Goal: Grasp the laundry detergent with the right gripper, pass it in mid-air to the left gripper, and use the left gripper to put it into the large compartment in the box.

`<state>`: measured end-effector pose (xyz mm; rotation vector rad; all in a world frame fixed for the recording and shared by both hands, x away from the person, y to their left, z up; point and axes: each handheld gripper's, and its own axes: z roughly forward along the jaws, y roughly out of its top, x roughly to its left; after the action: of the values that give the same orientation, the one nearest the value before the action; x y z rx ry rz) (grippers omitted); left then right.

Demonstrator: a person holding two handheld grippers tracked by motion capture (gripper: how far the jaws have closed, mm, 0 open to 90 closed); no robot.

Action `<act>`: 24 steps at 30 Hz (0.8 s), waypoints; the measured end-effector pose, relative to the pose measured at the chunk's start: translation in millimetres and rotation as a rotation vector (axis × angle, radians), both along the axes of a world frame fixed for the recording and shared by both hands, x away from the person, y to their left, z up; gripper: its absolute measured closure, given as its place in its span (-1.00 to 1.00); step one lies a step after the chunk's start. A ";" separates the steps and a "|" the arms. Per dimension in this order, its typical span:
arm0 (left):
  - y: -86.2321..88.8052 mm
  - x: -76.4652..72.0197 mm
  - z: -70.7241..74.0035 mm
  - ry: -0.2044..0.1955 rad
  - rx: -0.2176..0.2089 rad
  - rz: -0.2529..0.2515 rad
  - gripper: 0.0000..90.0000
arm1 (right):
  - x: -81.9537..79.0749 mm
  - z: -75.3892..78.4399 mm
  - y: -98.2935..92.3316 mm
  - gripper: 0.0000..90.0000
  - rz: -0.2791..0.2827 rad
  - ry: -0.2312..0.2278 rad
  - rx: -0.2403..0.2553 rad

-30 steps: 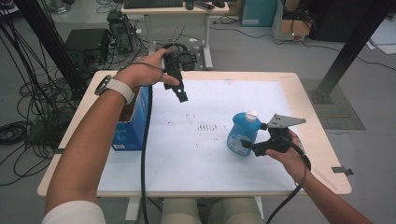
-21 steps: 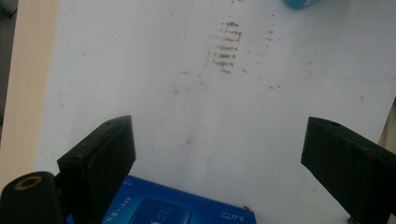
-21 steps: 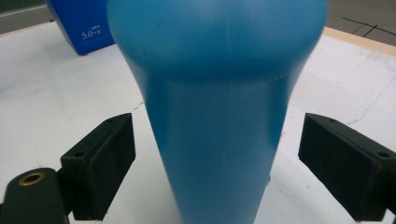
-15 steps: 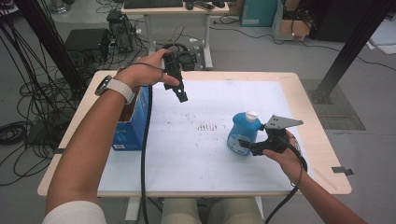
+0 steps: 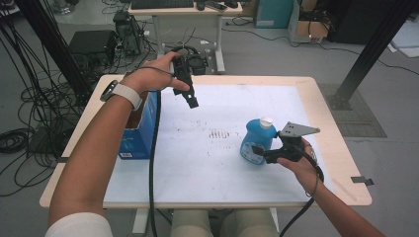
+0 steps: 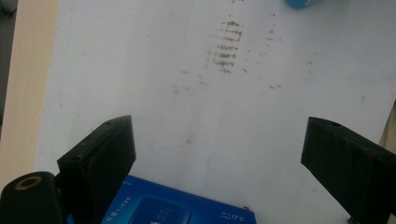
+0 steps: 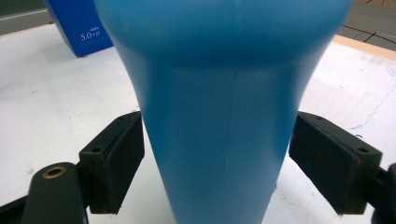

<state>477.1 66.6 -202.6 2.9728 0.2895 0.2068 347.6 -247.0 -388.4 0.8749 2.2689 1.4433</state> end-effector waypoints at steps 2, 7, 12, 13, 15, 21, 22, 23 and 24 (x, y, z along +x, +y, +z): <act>0.3 0.2 -0.1 0.001 0.001 0.000 -0.77 | 0.5 -0.4 0.4 -0.57 0.007 -0.002 0.000; 0.6 0.6 -1.5 0.005 0.004 0.000 -0.77 | 1.6 -2.2 1.6 -0.54 0.013 0.000 0.007; 0.7 0.8 -2.3 0.004 0.001 0.001 -0.77 | 2.0 -3.8 2.2 -0.51 0.003 -0.007 0.001; 0.8 0.9 -2.4 0.005 -0.001 0.004 -0.77 | 2.3 -4.8 2.8 -0.50 0.005 -0.007 0.006; 0.8 1.0 -2.8 0.006 0.002 0.002 -0.77 | 2.2 -4.8 3.0 -0.50 0.005 -0.004 0.008; 0.6 1.7 -3.0 0.008 0.006 0.001 -0.77 | 3.9 -8.5 5.3 -0.46 0.026 -0.015 0.040; 0.6 1.8 -3.0 0.009 0.008 0.003 -0.77 | 3.8 -8.6 5.4 -0.45 0.024 -0.017 0.037; 0.7 2.1 -3.3 0.011 0.007 0.002 -0.77 | 3.9 -8.5 5.6 -0.44 0.024 -0.019 0.041; 0.7 2.0 -3.5 0.009 0.006 0.002 -0.77 | 4.1 -8.2 5.4 -0.43 0.026 -0.024 0.041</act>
<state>479.1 67.3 -206.1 2.9800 0.2937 0.1952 351.7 -241.6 -396.6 0.8388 2.2487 1.5086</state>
